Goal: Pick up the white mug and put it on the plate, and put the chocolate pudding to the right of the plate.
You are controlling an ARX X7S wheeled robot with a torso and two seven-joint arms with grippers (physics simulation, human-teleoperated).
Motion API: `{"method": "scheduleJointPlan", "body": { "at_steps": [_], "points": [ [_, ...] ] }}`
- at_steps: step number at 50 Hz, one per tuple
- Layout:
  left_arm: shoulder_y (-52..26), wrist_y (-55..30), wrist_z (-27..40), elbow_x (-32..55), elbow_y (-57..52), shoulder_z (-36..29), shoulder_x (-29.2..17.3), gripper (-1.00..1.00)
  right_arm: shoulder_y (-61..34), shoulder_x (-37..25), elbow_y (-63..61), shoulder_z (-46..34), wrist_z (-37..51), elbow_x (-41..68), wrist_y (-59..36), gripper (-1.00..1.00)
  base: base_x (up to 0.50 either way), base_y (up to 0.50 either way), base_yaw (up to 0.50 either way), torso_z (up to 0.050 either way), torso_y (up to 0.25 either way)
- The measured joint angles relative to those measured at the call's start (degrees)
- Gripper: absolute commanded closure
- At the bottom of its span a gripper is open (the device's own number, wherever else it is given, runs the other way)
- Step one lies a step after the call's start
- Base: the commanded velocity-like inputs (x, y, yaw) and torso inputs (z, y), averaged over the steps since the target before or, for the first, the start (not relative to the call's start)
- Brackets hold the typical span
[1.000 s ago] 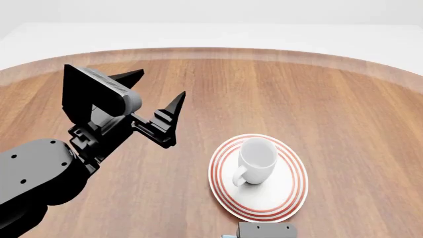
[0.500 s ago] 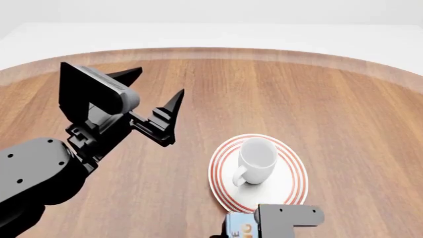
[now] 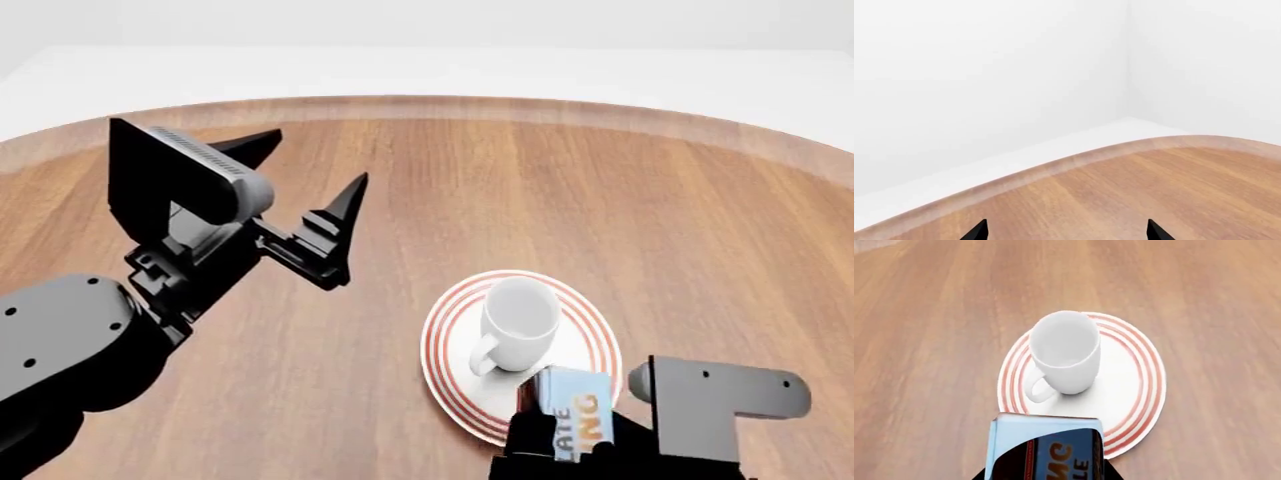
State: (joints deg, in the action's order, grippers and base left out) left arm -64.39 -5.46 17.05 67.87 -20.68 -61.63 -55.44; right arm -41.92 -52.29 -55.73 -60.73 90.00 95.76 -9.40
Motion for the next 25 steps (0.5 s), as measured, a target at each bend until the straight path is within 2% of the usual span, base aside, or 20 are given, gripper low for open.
{"method": "scheduleJointPlan", "body": {
  "at_steps": [12, 25],
  "points": [
    [0.2, 0.0, 0.1, 0.0, 0.1, 0.2, -0.1, -1.0, -8.6, -10.3, -2.3, -4.8, 0.0, 2.9, 8.4, 1.0, 0.0, 0.0, 0.0, 0.0, 0.0],
    [0.4, 0.0, 0.2, 0.0, 0.1, 0.3, -0.3, -1.0, -13.8, -19.7, -1.2, -5.0, -0.2, 5.2, 10.5, 1.0, 0.0, 0.0, 0.0, 0.0, 0.0]
  ]
}}
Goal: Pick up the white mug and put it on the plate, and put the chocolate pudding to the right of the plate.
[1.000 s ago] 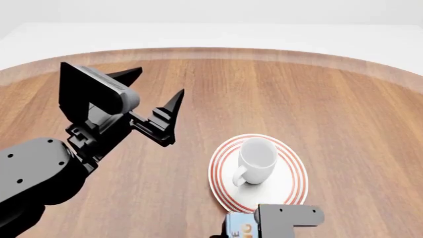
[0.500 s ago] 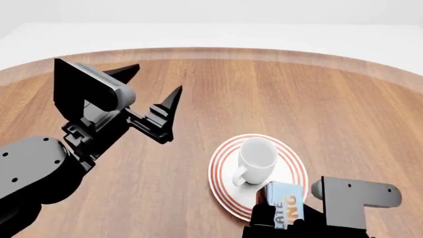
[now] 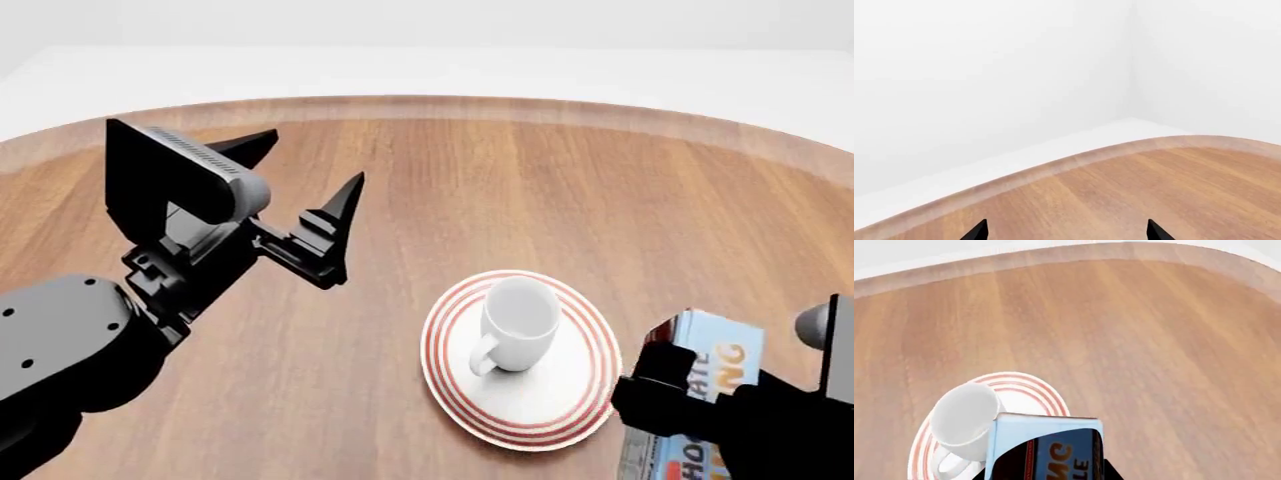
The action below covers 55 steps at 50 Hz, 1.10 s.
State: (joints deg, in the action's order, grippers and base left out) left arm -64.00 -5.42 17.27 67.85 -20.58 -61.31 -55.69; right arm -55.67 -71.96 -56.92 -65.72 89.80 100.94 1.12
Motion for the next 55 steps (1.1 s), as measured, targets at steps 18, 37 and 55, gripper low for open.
{"method": "scheduleJointPlan", "body": {
  "at_steps": [18, 37, 55],
  "points": [
    [0.5, 0.2, -0.1, -0.2, 0.4, 0.0, 0.2, -1.0, -7.2, -8.7, 6.3, 3.6, -3.9, 0.2, -5.7, 1.0, 0.0, 0.0, 0.0, 0.0, 0.0],
    [0.6, -0.4, -0.4, -0.8, 0.9, -0.4, 1.3, -1.0, -15.3, -6.7, 19.8, 7.3, -19.8, -6.8, -17.9, 1.0, 0.0, 0.0, 0.0, 0.0, 0.0],
    [0.7, -1.1, -0.4, -1.4, 1.3, -0.8, 2.2, -1.0, -26.1, 4.3, 43.6, 6.2, -42.9, -16.8, -32.4, 1.0, 0.0, 0.0, 0.0, 0.0, 0.0]
  ]
}}
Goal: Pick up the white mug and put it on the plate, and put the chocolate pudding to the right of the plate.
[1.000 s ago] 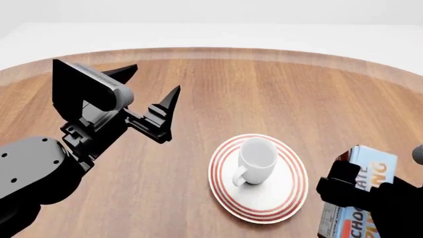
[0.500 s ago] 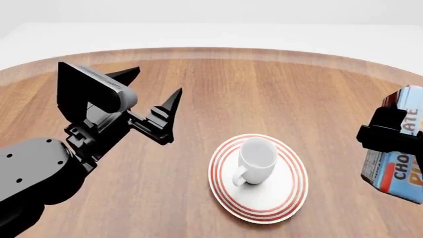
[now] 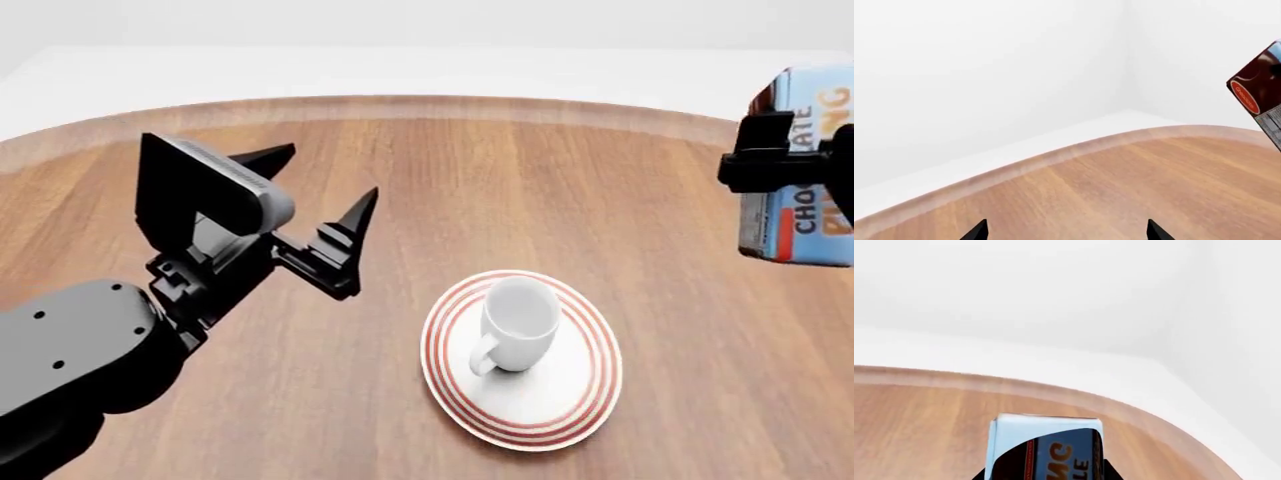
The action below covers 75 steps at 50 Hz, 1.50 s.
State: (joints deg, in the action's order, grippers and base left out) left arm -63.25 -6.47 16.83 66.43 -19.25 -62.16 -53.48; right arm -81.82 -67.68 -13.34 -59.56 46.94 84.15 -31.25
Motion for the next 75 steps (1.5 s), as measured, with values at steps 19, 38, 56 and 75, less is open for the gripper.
{"method": "scheduleJointPlan", "body": {
  "at_steps": [19, 38, 56, 75],
  "points": [
    [0.1, -0.5, 0.0, -0.4, 0.3, -0.3, 0.6, -1.0, -12.2, 15.5, 32.6, -7.2, -27.5, -13.6, -9.8, 1.0, 0.0, 0.0, 0.0, 0.0, 0.0],
    [0.6, -0.5, -0.2, -0.5, 0.8, -0.3, 0.8, -1.0, -14.7, 30.7, 65.8, -13.4, -43.3, -24.0, -7.6, 1.0, 0.0, 0.0, 0.0, 0.0, 0.001],
    [0.9, -0.6, -0.4, -0.5, 1.2, -0.3, 1.0, -1.0, -10.0, 38.8, 84.0, -15.3, -53.5, -29.0, -2.9, 1.0, 0.0, 0.0, 0.0, 0.0, 0.0],
    [1.4, -0.7, -0.5, -0.8, 1.6, -0.4, 1.4, -1.0, -4.0, 39.3, 87.8, -7.9, -55.9, -33.3, -2.0, 1.0, 0.0, 0.0, 0.0, 0.0, 0.0]
  ]
}}
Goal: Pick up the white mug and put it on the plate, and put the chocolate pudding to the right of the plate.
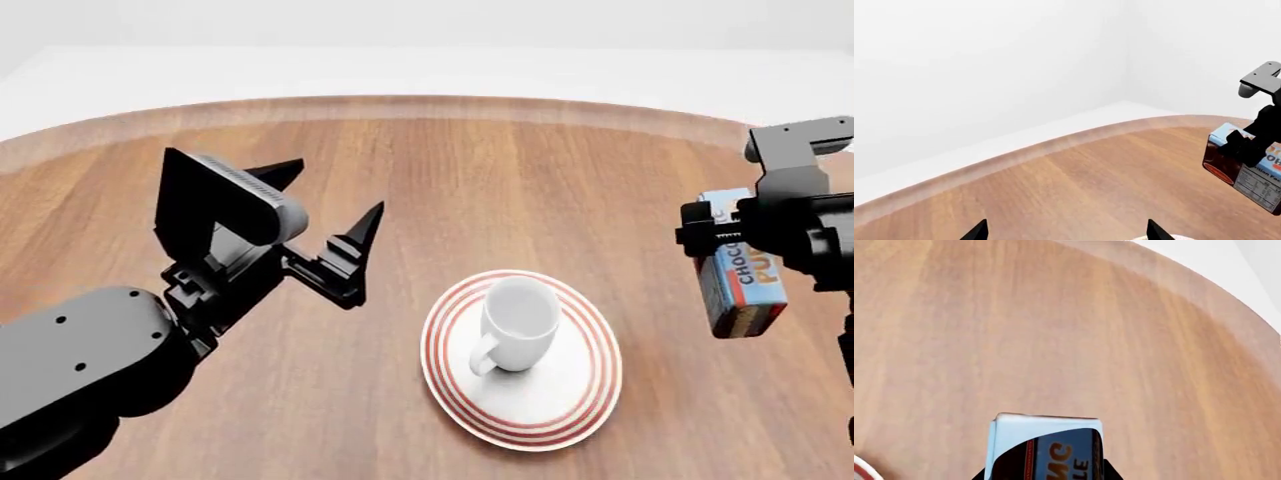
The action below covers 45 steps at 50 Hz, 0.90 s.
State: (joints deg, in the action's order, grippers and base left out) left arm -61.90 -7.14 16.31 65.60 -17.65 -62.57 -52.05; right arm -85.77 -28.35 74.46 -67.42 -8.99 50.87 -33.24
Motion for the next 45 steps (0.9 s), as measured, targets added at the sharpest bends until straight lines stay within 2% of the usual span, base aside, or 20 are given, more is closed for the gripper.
{"method": "scheduleJointPlan", "body": {
  "at_steps": [17, 45],
  "points": [
    [0.3, -0.2, 0.0, -0.3, 0.1, -0.1, 0.3, -1.0, 3.6, -0.2, 0.5, 12.1, -0.6, -7.0, 0.0, 1.0, 0.0, 0.0, 0.0, 0.0, 0.0],
    [0.8, -0.2, -0.2, -0.6, 0.6, -0.2, 0.9, -1.0, 9.4, 1.9, 0.5, 32.4, -2.2, -28.6, -0.2, 1.0, 0.0, 0.0, 0.0, 0.0, 0.0]
  ]
}}
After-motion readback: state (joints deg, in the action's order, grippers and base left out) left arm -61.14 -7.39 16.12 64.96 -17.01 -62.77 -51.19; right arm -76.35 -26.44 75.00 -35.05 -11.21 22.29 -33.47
